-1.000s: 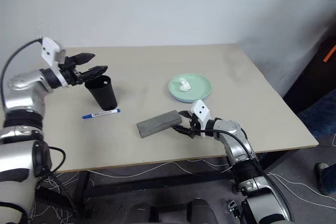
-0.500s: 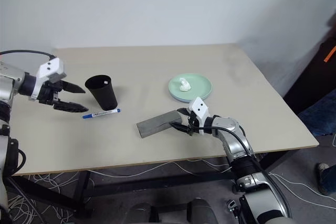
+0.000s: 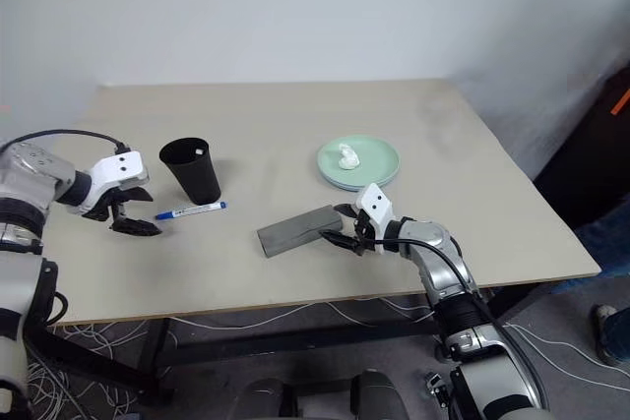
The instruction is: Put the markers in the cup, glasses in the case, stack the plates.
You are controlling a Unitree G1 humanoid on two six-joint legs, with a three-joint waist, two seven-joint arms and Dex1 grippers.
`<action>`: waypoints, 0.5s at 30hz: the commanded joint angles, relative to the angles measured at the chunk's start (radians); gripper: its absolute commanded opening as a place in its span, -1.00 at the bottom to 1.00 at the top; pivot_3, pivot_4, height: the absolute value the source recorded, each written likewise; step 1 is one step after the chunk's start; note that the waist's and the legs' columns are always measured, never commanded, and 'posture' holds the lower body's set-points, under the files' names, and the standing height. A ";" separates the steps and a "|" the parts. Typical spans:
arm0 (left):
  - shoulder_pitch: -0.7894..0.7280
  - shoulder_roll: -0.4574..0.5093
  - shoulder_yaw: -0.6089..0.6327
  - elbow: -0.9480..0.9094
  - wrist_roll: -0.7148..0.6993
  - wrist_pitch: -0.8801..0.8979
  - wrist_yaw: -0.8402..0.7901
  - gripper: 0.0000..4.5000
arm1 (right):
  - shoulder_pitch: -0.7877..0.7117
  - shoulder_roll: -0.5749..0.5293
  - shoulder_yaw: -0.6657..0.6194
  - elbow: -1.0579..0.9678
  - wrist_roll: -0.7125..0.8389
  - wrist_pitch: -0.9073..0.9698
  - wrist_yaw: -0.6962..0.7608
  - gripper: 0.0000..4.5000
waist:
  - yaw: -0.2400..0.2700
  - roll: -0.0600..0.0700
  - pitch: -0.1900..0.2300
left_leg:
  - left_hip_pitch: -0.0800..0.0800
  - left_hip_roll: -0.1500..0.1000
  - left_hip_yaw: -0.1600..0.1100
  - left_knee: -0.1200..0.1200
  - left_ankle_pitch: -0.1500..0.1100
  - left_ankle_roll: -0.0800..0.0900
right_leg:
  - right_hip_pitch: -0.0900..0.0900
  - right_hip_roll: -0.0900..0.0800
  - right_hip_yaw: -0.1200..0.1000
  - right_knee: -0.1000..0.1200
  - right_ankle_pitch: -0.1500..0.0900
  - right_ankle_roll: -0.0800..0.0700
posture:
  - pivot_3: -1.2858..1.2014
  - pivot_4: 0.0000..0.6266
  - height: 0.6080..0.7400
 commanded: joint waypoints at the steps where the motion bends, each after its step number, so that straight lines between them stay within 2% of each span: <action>1: -0.011 -0.019 0.041 0.013 -0.007 -0.002 0.055 0.98 | -0.014 -0.010 -0.013 -0.035 0.004 -0.005 0.001 0.50 | 0.000 0.000 0.000 | 0.000 0.000 0.000 0.000 0.000 0.000 | 0.000 0.000 0.000 0.000 0.000 0.000 | 0.03 -1.00 1.00; 9: -0.008 -0.068 0.047 0.040 0.024 0.000 0.164 0.98 | 0.008 -0.019 -0.016 -0.069 0.008 0.015 -0.003 0.50 | 0.000 0.000 0.000 | 0.000 0.000 0.000 0.000 0.000 0.000 | 0.000 0.000 0.000 0.000 0.001 0.002 | 0.03 -1.00 1.00; 15: -0.001 -0.101 0.057 0.059 0.024 0.054 0.147 0.98 | 0.036 -0.027 -0.021 -0.111 0.009 0.037 -0.014 0.50 | 0.000 0.000 0.000 | 0.000 0.000 0.000 0.001 0.000 0.000 | 0.001 0.000 0.000 0.000 0.001 0.002 | 0.03 -1.00 1.00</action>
